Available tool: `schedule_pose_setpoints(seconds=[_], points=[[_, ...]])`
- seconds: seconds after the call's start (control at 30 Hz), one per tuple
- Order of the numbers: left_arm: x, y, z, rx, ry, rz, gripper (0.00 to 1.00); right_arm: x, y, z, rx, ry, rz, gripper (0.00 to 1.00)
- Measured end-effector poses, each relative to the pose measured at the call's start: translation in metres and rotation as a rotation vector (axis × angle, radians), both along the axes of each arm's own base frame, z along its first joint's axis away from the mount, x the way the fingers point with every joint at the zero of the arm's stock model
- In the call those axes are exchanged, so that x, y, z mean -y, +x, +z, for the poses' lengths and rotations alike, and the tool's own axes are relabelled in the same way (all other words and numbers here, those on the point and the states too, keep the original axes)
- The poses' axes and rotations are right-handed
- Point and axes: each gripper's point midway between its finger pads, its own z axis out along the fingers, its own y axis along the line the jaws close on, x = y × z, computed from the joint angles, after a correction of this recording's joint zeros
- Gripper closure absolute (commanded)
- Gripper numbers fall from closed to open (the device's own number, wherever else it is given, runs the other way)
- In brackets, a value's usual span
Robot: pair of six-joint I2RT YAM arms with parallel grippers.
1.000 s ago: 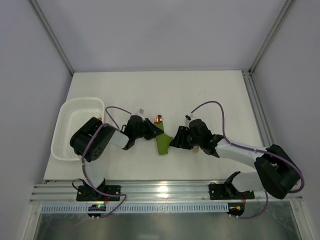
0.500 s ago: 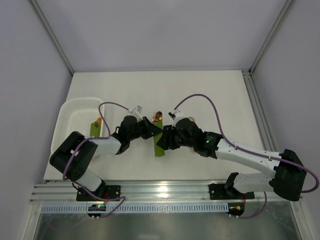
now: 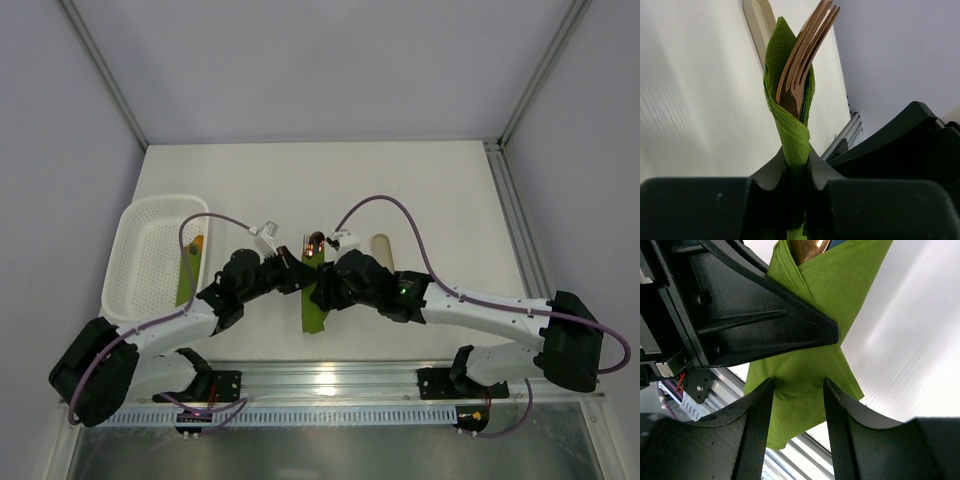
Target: Place the utensils on the paper napkin and roll it up
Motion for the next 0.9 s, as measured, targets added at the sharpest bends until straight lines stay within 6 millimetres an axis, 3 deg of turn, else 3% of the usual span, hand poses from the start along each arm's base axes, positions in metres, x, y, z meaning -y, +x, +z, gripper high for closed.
schedule_pose_setpoints(seconds=[0.9], points=[[-0.009,-0.022,0.025,0.005,-0.026,-0.03,1.0,-0.016,-0.031,0.022,-0.009,0.118,0.04,0.5]])
